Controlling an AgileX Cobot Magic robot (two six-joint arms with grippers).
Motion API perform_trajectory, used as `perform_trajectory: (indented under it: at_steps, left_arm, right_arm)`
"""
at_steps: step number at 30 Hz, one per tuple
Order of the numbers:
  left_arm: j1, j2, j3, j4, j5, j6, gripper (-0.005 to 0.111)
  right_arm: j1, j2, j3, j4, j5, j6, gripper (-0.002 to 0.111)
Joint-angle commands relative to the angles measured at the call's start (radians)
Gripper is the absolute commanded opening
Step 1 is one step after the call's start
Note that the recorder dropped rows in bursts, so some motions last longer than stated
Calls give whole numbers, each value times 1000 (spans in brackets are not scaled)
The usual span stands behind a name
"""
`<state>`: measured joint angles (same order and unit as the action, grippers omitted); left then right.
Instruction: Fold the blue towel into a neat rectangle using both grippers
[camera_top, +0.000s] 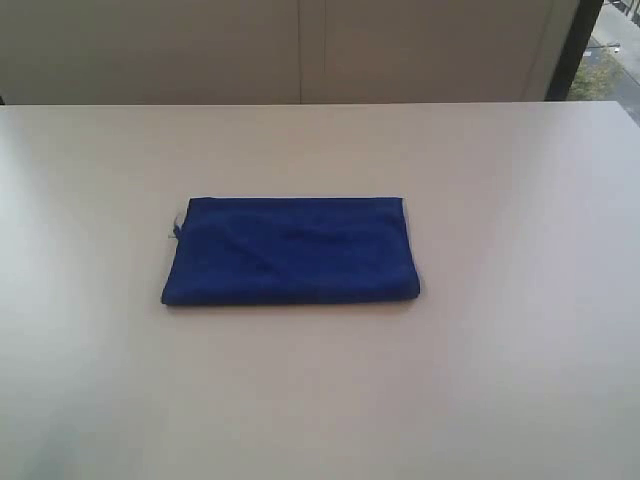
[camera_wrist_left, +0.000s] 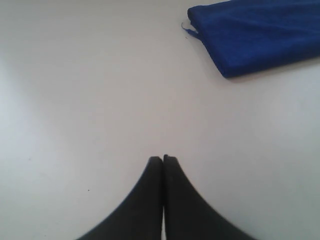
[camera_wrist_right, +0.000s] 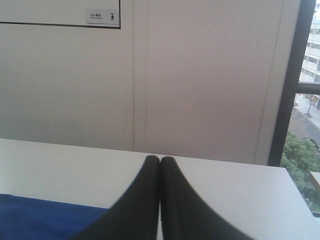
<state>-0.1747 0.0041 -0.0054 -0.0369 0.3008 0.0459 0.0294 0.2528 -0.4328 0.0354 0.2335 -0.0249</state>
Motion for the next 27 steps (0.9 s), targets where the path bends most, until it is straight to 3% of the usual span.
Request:
perform_trajectory:
  at_steps: [1, 8, 16, 27]
  left_arm:
    - [3, -4, 5, -7, -2, -4, 0]
    - [3, -4, 5, -7, -2, -1, 0]
    - [3, -4, 5, -7, -2, -1, 0]
    - [3, -4, 5, -7, -2, -1, 0]
  right_arm:
    - [-10, -6, 5, -10, -4, 1, 0]
    - [-19, -35, 19, -10, -8, 1, 0]
    - [-88, -104, 128, -8, -10, 1, 0]
    - [-95, -181, 256, -8, -12, 1, 0]
